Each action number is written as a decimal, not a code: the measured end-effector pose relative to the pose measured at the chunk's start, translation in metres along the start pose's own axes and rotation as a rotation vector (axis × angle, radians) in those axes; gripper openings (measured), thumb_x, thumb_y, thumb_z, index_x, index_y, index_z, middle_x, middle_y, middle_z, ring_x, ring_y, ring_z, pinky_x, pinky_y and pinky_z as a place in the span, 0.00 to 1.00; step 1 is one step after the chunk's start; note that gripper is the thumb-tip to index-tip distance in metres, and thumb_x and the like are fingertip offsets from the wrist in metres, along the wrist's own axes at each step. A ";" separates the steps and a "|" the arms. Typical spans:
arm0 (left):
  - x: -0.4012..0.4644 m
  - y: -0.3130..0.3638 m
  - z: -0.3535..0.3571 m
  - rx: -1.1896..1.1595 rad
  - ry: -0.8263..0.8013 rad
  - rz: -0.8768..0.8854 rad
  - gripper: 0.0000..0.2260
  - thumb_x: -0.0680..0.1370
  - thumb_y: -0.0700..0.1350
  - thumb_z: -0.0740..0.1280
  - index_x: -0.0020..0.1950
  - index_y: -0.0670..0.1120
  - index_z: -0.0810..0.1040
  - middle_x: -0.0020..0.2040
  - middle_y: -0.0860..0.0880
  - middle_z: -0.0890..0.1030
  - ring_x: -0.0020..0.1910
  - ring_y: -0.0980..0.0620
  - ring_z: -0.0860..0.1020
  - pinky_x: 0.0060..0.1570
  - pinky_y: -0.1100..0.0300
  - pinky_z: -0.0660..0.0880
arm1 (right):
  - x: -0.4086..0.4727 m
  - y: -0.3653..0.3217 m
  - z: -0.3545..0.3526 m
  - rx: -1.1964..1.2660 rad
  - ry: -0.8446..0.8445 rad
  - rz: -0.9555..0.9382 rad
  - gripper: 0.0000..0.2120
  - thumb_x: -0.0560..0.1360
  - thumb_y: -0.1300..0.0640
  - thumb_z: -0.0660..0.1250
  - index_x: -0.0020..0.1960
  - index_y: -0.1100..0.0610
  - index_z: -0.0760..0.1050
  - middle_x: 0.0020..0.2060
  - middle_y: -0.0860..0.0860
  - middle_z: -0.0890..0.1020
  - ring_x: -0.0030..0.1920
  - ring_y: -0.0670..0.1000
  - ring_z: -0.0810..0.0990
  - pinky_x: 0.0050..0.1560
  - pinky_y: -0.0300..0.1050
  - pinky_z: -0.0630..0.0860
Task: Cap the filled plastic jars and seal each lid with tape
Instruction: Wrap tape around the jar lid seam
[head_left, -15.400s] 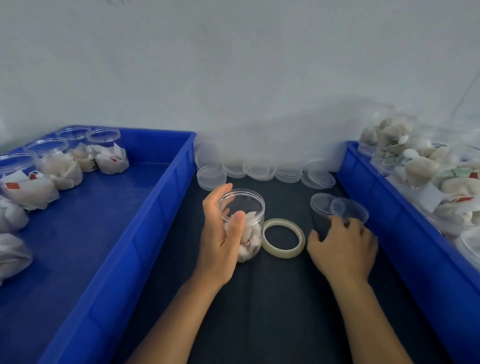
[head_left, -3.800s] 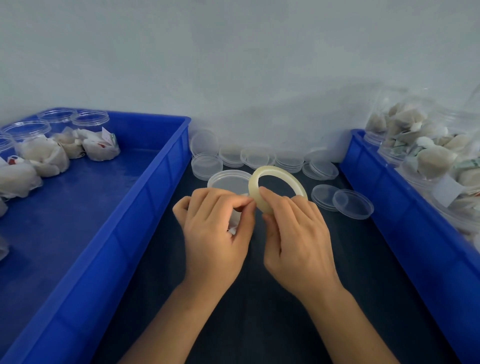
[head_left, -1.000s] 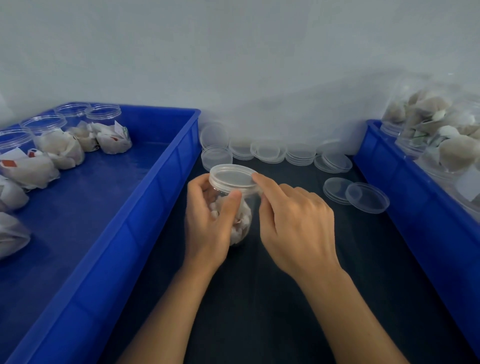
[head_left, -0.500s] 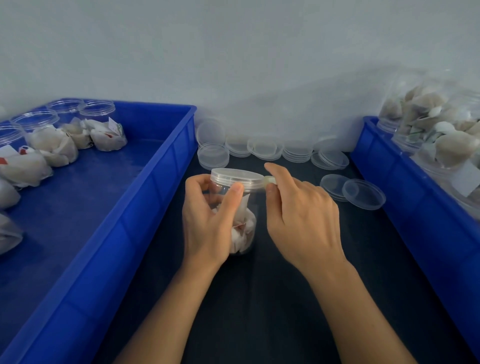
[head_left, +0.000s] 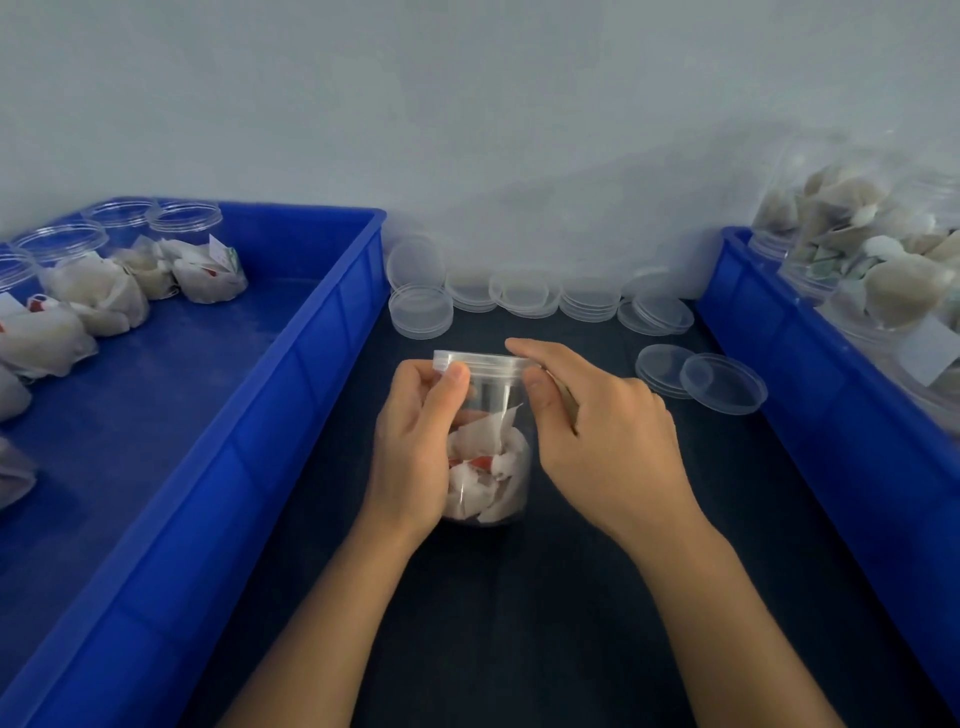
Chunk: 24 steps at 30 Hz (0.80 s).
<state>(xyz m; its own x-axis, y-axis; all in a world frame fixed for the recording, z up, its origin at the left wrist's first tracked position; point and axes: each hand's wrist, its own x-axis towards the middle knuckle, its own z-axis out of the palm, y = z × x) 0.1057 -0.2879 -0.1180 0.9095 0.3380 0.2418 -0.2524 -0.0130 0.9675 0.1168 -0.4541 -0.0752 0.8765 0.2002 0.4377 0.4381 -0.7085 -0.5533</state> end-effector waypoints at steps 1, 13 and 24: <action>0.000 0.002 0.000 0.017 -0.017 0.000 0.23 0.77 0.66 0.66 0.55 0.46 0.80 0.50 0.50 0.86 0.50 0.51 0.87 0.45 0.58 0.82 | 0.000 0.002 -0.001 0.034 -0.020 0.009 0.16 0.84 0.42 0.55 0.69 0.35 0.73 0.28 0.39 0.75 0.34 0.49 0.76 0.45 0.54 0.78; -0.018 0.020 0.020 0.375 0.113 0.045 0.23 0.79 0.69 0.52 0.66 0.60 0.74 0.52 0.66 0.82 0.50 0.64 0.81 0.54 0.49 0.80 | -0.003 -0.005 -0.003 -0.016 0.030 -0.006 0.18 0.83 0.40 0.52 0.67 0.38 0.75 0.30 0.44 0.78 0.35 0.53 0.79 0.44 0.55 0.79; -0.014 0.018 0.015 0.297 0.089 0.071 0.19 0.82 0.67 0.57 0.63 0.57 0.75 0.52 0.63 0.83 0.49 0.61 0.83 0.45 0.60 0.76 | -0.001 0.007 -0.018 -0.103 -0.065 -0.018 0.22 0.81 0.41 0.53 0.75 0.34 0.66 0.30 0.45 0.78 0.35 0.50 0.78 0.44 0.55 0.78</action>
<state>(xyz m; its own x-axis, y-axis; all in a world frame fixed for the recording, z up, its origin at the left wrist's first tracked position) 0.0934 -0.3069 -0.1032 0.8572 0.4077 0.3147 -0.1946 -0.3094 0.9308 0.1152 -0.4717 -0.0670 0.8815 0.2546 0.3977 0.4337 -0.7695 -0.4688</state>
